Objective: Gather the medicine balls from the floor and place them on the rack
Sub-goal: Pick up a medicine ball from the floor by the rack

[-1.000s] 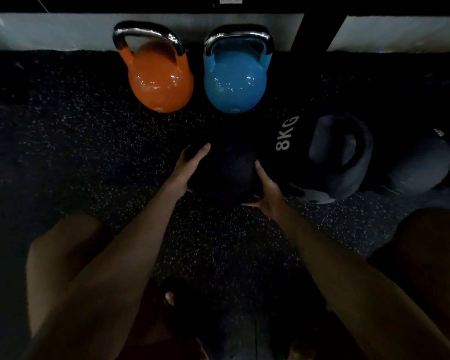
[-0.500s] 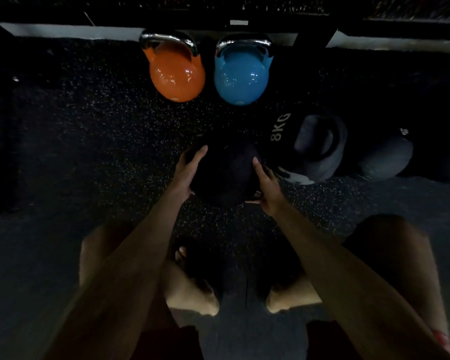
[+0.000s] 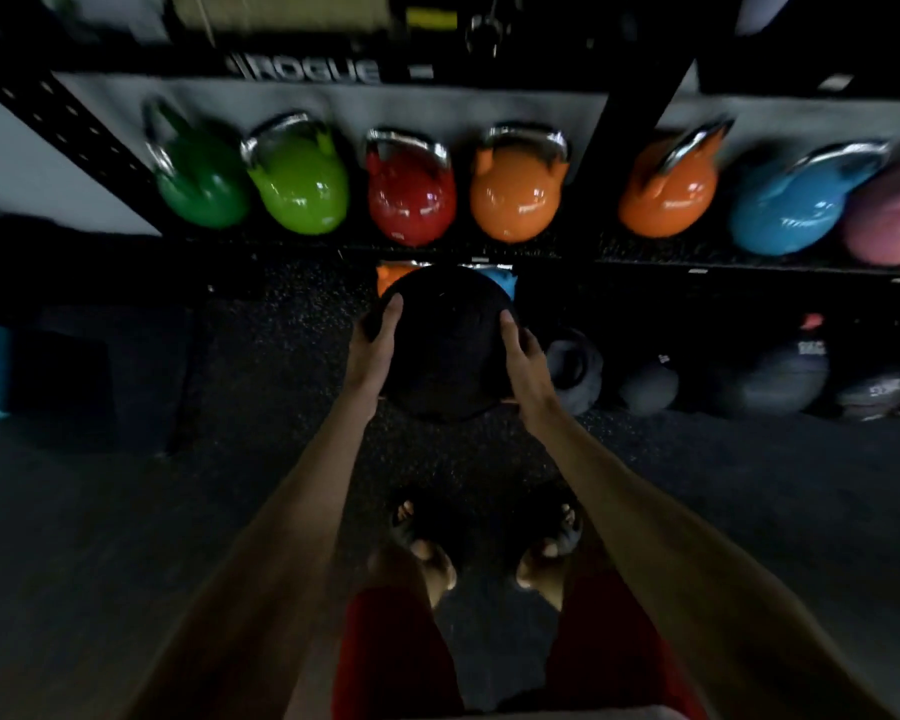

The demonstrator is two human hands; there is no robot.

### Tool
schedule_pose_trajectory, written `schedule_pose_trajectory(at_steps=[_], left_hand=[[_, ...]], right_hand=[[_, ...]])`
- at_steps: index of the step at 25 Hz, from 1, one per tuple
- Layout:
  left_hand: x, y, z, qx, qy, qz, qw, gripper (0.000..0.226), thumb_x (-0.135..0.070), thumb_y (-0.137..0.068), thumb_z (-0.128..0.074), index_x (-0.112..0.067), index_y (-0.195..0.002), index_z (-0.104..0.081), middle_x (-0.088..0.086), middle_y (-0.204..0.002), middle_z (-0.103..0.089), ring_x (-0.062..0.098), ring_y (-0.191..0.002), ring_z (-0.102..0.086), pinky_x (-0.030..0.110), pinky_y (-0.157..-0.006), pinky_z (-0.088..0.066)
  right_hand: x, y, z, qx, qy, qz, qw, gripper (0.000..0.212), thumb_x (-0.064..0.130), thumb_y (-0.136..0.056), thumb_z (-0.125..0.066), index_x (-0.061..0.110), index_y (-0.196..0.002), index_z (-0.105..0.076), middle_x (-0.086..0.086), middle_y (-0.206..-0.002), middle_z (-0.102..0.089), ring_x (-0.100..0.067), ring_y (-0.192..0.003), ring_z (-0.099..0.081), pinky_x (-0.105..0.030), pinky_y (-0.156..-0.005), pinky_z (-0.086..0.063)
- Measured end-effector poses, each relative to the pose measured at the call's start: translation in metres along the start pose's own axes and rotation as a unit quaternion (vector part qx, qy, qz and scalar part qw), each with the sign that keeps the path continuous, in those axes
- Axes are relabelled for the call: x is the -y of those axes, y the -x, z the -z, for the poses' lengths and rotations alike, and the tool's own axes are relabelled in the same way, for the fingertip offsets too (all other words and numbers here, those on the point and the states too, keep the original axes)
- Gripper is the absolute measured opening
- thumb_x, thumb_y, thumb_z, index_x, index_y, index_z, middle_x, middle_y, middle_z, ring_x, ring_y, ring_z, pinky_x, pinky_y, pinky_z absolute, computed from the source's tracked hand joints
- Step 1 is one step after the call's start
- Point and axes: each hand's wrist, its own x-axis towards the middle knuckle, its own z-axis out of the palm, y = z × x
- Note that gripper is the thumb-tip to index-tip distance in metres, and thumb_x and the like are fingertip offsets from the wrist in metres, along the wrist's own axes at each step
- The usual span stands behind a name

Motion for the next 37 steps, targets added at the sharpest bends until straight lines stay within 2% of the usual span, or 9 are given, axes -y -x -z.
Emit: schedule_pose_trajectory(at_steps=[5, 8, 12, 16, 19, 21, 26, 32, 37], left_hand=[[-0.125, 0.060, 0.031, -0.043, -0.011, -0.130, 0.991, 0.091, -0.083, -0.077, -0.052, -0.022, -0.144, -0.051, 0.002, -0.144, -0.054, 0.022, -0.131, -0.051, 0.039, -0.112, -0.041], [-0.193, 0.087, 0.047, -0.058, 0.009, -0.200, 0.978, 0.067, -0.062, -0.095, -0.049, -0.013, -0.140, -0.055, 0.003, -0.138, -0.057, 0.020, -0.130, -0.051, 0.034, -0.111, -0.040], [-0.274, 0.123, 0.068, -0.068, 0.016, -0.246, 0.967, 0.073, -0.067, -0.095, -0.044, -0.013, -0.143, -0.051, 0.012, -0.149, -0.050, 0.031, -0.137, -0.047, 0.034, -0.112, -0.038], [-0.345, 0.152, 0.083, -0.060, -0.004, -0.322, 0.945, 0.080, -0.079, -0.089, -0.037, -0.016, -0.135, -0.058, 0.008, -0.127, -0.062, 0.031, -0.120, -0.058, 0.034, -0.094, -0.047], [-0.399, 0.163, 0.089, -0.052, 0.002, -0.341, 0.939, 0.096, -0.090, -0.077, -0.034, -0.015, -0.131, -0.057, 0.003, -0.121, -0.065, 0.026, -0.110, -0.061, 0.042, -0.099, -0.050], [-0.433, 0.168, 0.088, -0.037, 0.023, -0.360, 0.932, 0.102, -0.092, -0.073, -0.036, -0.016, -0.139, -0.052, 0.002, -0.131, -0.061, 0.025, -0.118, -0.058, 0.044, -0.105, -0.047], [-0.529, 0.167, 0.075, -0.030, 0.103, -0.420, 0.901, 0.111, -0.091, -0.070, -0.043, -0.023, -0.157, -0.027, 0.005, -0.153, -0.043, 0.027, -0.136, -0.047, 0.049, -0.112, -0.041], [-0.601, 0.120, 0.048, -0.056, 0.144, -0.461, 0.874, 0.098, -0.083, -0.081, -0.044, -0.021, -0.156, -0.028, 0.003, -0.151, -0.046, 0.023, -0.134, -0.048, 0.044, -0.114, -0.040], [-0.599, 0.058, 0.025, -0.069, 0.065, -0.493, 0.865, 0.101, -0.082, -0.075, -0.055, -0.036, -0.157, -0.020, 0.000, -0.160, -0.033, 0.021, -0.143, -0.038, 0.045, -0.117, -0.035]], right_hand=[[0.128, 0.059, -0.018, -0.021, 0.006, 0.119, 0.993, 0.103, 0.094, -0.067, -0.050, 0.026, -0.144, -0.050, -0.001, -0.139, -0.060, -0.023, -0.129, -0.056, -0.044, -0.112, -0.044], [0.199, 0.093, -0.028, -0.001, -0.003, 0.236, 0.972, 0.069, 0.069, -0.087, -0.058, 0.021, -0.137, -0.055, 0.004, -0.129, -0.065, -0.014, -0.123, -0.059, -0.040, -0.111, -0.045], [0.278, 0.131, -0.038, -0.029, -0.005, 0.328, 0.944, 0.080, 0.073, -0.081, -0.059, 0.018, -0.139, -0.054, 0.003, -0.132, -0.063, -0.014, -0.125, -0.058, -0.039, -0.112, -0.044], [0.346, 0.160, -0.043, -0.021, -0.022, 0.382, 0.924, 0.096, 0.088, -0.068, -0.059, 0.025, -0.140, -0.053, 0.002, -0.133, -0.063, -0.017, -0.122, -0.061, -0.040, -0.107, -0.050], [0.400, 0.175, -0.043, -0.010, -0.035, 0.445, 0.895, 0.081, 0.077, -0.077, -0.060, 0.024, -0.137, -0.055, 0.005, -0.129, -0.066, -0.012, -0.118, -0.063, -0.038, -0.107, -0.050], [0.434, 0.180, -0.039, -0.003, -0.036, 0.473, 0.880, 0.066, 0.066, -0.086, -0.062, 0.026, -0.138, -0.053, 0.010, -0.127, -0.064, -0.009, -0.119, -0.060, -0.036, -0.109, -0.047], [0.526, 0.176, -0.026, 0.035, -0.035, 0.536, 0.843, 0.087, 0.056, -0.088, -0.067, 0.027, -0.158, -0.024, 0.010, -0.150, -0.045, -0.011, -0.138, -0.044, -0.034, -0.116, -0.040], [0.606, 0.131, -0.028, 0.015, -0.014, 0.609, 0.793, 0.069, 0.030, -0.094, -0.069, 0.024, -0.153, -0.033, 0.007, -0.143, -0.049, -0.008, -0.131, -0.048, -0.035, -0.113, -0.043], [0.621, 0.059, -0.033, -0.017, 0.023, 0.601, 0.799, 0.068, 0.025, -0.095, -0.068, 0.018, -0.153, -0.033, 0.007, -0.141, -0.049, -0.002, -0.128, -0.047, -0.029, -0.112, -0.042]])
